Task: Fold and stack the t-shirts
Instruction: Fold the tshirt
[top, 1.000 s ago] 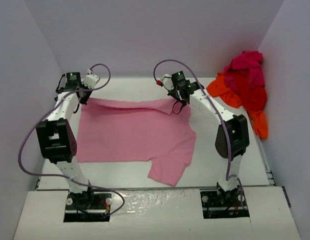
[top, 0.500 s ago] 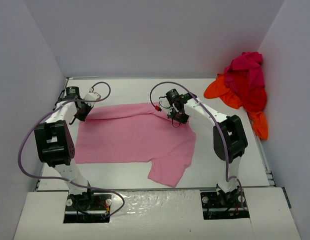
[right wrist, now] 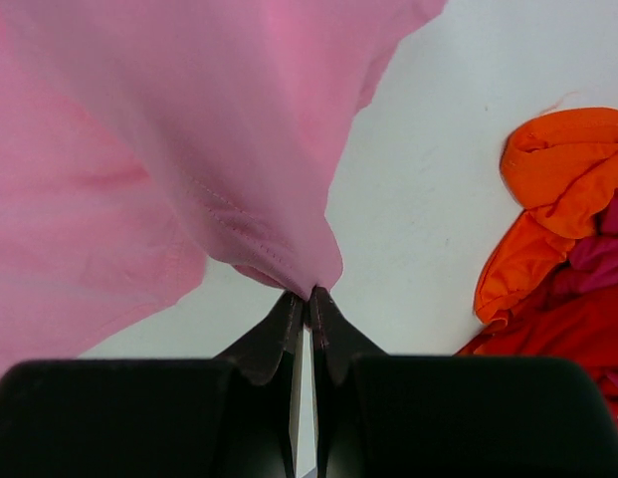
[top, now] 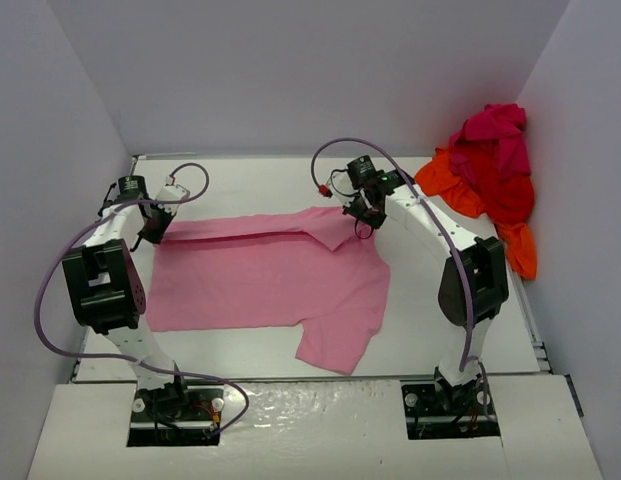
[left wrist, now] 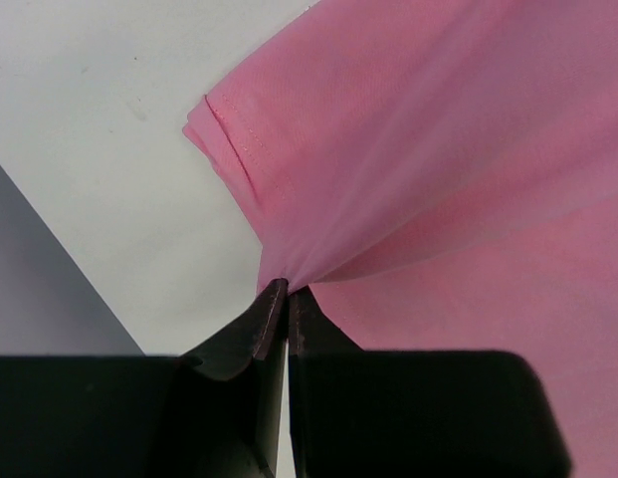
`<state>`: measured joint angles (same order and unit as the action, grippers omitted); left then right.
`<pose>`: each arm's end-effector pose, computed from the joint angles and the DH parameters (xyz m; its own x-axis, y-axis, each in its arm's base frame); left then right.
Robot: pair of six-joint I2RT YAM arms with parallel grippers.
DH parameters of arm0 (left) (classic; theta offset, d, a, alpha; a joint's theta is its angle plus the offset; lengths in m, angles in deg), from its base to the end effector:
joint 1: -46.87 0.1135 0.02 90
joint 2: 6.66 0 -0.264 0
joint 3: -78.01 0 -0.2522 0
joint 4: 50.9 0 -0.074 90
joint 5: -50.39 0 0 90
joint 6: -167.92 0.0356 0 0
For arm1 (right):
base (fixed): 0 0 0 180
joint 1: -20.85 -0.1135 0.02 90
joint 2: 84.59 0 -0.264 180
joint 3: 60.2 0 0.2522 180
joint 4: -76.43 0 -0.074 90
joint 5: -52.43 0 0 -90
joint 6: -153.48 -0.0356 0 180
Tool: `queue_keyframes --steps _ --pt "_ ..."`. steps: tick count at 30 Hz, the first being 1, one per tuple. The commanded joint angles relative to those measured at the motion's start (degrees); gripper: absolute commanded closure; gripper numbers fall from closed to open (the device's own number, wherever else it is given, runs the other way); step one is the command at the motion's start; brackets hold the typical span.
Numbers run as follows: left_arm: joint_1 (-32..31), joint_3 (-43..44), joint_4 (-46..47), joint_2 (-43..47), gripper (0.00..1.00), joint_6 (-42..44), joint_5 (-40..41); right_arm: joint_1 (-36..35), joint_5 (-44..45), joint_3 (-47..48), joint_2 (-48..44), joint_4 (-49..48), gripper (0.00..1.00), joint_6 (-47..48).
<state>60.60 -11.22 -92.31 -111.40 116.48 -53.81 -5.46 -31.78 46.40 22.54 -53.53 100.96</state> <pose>0.3844 0.0849 0.2186 -0.6841 0.4549 -0.5701 0.4242 0.8840 0.1963 0.3776 0.1827 0.2789 -0.3161 -0.8316 -0.4566 -0.7257 0.5220 -0.4483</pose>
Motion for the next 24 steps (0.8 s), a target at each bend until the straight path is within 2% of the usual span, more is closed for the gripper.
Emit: queue_keyframes --steps 1,2,4,7,9,11,12,13,14,17,20,21,22,23,24 --pt "0.8 2.2 0.2 1.3 0.98 1.1 -2.3 -0.1 -1.9 -0.8 -2.9 4.0 0.98 0.5" --pt "0.9 1.9 -0.1 1.4 0.96 1.5 -2.8 -0.5 -3.5 -1.9 -3.0 5.4 0.95 1.1" --pt "1.1 1.7 -1.2 1.9 0.79 2.1 -3.6 -1.0 -4.7 -3.8 -3.1 7.0 0.9 1.5" --pt "2.9 1.7 -3.3 3.5 0.63 2.2 -7.0 -1.0 -7.7 -6.8 -3.2 10.0 0.82 2.8" --pt "3.8 0.8 -4.0 5.8 0.62 2.2 -8.7 -1.2 -8.1 -8.1 -3.2 11.3 0.74 3.3" --pt "4.8 -0.1 -4.2 7.8 0.54 2.4 -10.4 -1.4 -9.2 -9.3 -2.8 12.5 0.61 3.8" --pt "4.9 -0.6 -4.3 8.8 0.54 2.6 -10.5 -1.5 -9.3 -9.4 -2.8 13.0 0.6 3.8" --pt "5.2 -1.0 -4.0 9.9 0.49 2.4 -10.7 -1.5 -9.4 -9.5 -2.7 13.3 0.48 3.9" --pt "5.5 -1.5 -3.3 11.5 0.47 2.2 -11.0 -1.6 -9.6 -9.5 -2.7 13.7 0.45 3.8" --pt "6.0 -1.7 -0.6 13.5 0.44 0.4 -10.9 -1.4 -7.1 -6.6 -3.1 12.7 0.48 4.4" --pt "6.0 3.6 -1.0 11.4 0.44 -1.4 -11.6 -0.8 -6.0 -1.9 -0.7 10.2 0.51 4.2" --pt "5.8 5.3 -2.2 9.1 0.45 -2.9 -12.0 -0.8 -3.6 1.6 0.5 9.4 0.56 3.8" --pt "5.7 8.0 -2.7 6.8 0.55 -4.2 -12.2 -0.8 -2.7 3.6 2.7 8.9 0.64 2.7" --pt "5.6 8.9 -2.8 6.0 0.59 -4.7 -12.3 -0.8 -2.3 5.6 3.5 8.6 0.77 2.3" --pt "5.4 10.2 -3.0 4.9 0.67 -5.4 -12.2 -0.9 -2.1 7.8 4.9 8.3 0.87 1.9"
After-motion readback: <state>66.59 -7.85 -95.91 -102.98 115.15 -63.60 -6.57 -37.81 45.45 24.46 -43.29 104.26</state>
